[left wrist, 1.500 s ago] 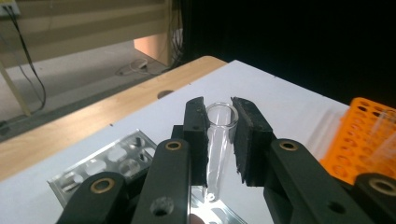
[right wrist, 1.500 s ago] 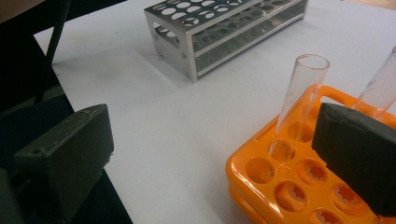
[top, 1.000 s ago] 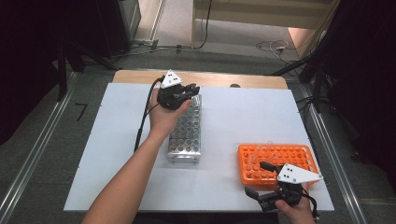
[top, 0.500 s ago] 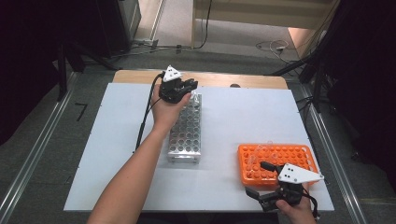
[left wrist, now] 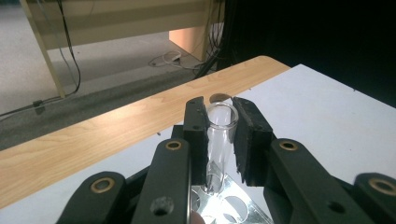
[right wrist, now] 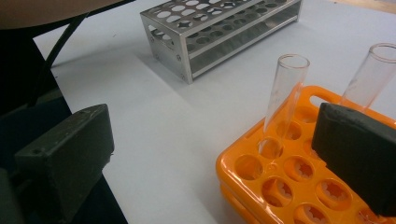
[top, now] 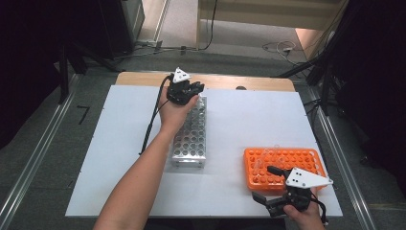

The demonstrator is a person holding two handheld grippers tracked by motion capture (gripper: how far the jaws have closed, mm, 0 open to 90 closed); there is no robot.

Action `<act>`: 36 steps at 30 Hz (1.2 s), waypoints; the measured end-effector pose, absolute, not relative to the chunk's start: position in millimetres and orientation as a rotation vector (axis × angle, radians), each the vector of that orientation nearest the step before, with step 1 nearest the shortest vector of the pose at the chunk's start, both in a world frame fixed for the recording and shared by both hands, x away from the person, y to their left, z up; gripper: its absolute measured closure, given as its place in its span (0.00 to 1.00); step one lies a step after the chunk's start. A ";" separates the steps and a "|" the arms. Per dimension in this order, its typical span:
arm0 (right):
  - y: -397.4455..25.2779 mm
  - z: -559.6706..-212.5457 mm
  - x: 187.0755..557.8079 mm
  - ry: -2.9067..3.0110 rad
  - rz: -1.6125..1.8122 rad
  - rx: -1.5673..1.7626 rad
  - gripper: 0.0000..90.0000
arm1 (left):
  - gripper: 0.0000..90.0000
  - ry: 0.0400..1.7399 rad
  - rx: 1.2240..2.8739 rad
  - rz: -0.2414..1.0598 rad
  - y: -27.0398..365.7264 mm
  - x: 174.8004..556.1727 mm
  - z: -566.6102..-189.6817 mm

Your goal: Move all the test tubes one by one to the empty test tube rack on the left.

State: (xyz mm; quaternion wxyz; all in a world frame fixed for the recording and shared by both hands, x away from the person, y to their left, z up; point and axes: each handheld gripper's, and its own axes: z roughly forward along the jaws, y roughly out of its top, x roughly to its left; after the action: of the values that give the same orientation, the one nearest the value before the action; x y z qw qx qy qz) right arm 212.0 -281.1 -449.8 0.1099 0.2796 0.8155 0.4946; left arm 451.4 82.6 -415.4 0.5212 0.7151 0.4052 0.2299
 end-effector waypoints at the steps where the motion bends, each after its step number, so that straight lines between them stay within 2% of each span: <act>1: -281.1 -449.9 212.0 2.397 1.454 0.821 0.00 | 0.84 0.973 1.716 0.550 81.8 451.9 -416.3; 36: -281.5 -451.2 213.5 2.401 1.447 0.822 0.00 | 0.82 1.023 1.846 0.519 70.8 460.9 -427.8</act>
State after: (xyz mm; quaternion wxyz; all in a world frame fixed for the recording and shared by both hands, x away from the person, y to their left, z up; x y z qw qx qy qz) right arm 213.5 -281.5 -451.2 0.1097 0.2798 0.8168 0.4924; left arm 460.9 70.8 -427.8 0.4656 0.7517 0.4164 0.2114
